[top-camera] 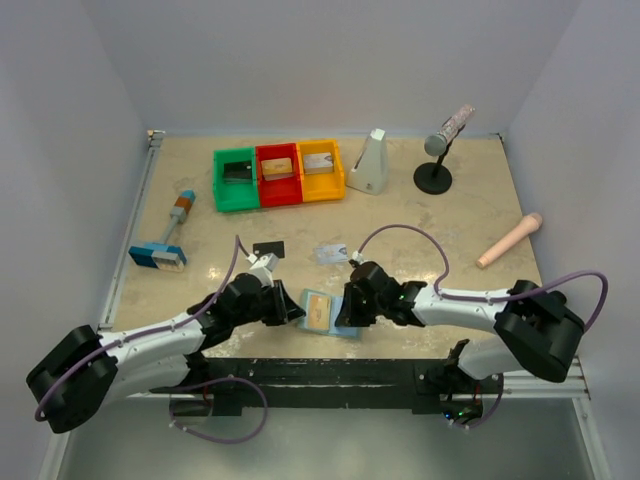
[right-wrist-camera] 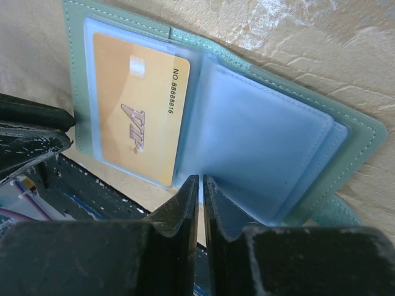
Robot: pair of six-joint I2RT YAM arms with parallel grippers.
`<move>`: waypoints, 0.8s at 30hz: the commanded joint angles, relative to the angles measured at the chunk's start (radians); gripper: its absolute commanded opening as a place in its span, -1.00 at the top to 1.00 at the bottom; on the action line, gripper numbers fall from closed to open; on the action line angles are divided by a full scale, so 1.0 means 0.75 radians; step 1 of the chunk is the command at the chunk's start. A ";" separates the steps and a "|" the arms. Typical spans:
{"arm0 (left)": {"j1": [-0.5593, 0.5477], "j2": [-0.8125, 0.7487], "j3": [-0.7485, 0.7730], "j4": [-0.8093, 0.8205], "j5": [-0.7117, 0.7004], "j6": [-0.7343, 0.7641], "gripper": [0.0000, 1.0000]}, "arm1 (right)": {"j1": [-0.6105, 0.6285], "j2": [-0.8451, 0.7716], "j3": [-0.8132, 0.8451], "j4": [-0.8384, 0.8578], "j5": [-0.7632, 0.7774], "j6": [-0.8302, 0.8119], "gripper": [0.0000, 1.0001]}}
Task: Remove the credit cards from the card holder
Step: Remove the credit card from the card holder.
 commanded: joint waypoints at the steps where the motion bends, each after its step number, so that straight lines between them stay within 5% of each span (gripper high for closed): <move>1: 0.008 0.030 0.013 0.110 0.039 -0.009 0.56 | -0.009 0.035 0.021 -0.016 0.063 -0.035 0.71; 8: 0.010 0.002 0.021 0.086 0.041 0.000 0.58 | -0.007 0.032 0.072 -0.129 0.135 -0.109 0.64; 17: 0.012 -0.192 0.150 -0.164 -0.036 0.124 0.59 | 0.060 -0.171 0.229 -0.421 0.262 -0.190 0.24; 24: 0.012 -0.070 0.154 -0.039 0.045 0.077 0.64 | 0.073 -0.151 0.246 -0.246 0.123 -0.107 0.22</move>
